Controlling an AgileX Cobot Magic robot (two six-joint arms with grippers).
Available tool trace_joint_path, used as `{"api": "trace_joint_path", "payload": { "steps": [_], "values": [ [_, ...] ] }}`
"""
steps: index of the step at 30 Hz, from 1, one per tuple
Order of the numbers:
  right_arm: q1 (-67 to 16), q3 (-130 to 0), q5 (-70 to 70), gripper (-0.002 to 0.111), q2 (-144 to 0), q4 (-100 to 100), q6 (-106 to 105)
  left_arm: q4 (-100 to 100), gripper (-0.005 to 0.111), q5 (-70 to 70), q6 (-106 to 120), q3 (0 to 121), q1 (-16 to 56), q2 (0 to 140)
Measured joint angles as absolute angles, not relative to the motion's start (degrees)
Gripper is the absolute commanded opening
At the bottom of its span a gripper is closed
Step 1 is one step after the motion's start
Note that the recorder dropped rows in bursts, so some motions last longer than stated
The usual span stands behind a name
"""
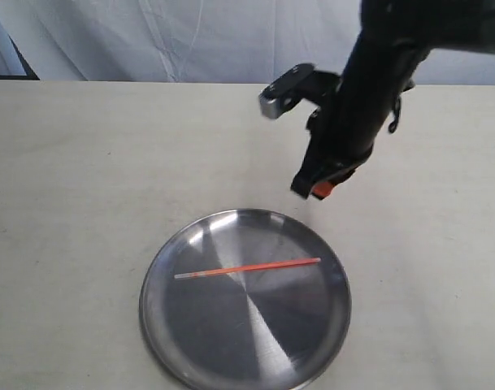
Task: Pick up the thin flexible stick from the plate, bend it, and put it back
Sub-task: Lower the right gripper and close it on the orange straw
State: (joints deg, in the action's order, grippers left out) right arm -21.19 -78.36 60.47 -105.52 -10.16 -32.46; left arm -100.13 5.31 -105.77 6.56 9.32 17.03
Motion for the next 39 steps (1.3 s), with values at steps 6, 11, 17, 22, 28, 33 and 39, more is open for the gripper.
{"api": "trace_joint_path", "payload": {
  "steps": [6, 11, 17, 22, 28, 33, 39],
  "values": [
    [-29.8, -75.2, 54.2, 0.011, -107.8, -9.6, -32.6, -100.1, 0.000, 5.3, -105.8, 6.6, 9.3, 17.0],
    [-32.2, -74.6, 56.0, 0.052, -110.1, -9.4, -32.6, -100.1, 0.000, 5.3, -105.8, 6.6, 9.3, 17.0],
    [-32.2, -74.6, 55.9, 0.059, -111.1, -8.6, -31.0, -100.1, 0.000, 5.3, -105.8, 6.6, 9.3, 17.0],
    [-32.2, -73.2, 54.6, 0.058, -113.0, -6.7, -30.2, -100.1, 0.000, 5.3, -105.8, 6.6, 9.3, 17.0],
    [-32.2, -72.5, 50.0, 0.058, -116.2, -4.6, -27.9, -100.1, 0.000, 5.3, -105.8, 6.6, 9.3, 17.0],
    [-32.2, -72.5, 46.7, 0.057, -117.4, -1.5, -24.5, -100.1, 0.000, 5.3, -105.8, 6.6, 9.3, 17.0],
    [-32.2, -72.9, 48.4, 0.004, -119.3, -1.6, -22.5, -100.1, 0.000, 5.3, -105.8, 6.6, 9.3, 17.0]
  ]
}}
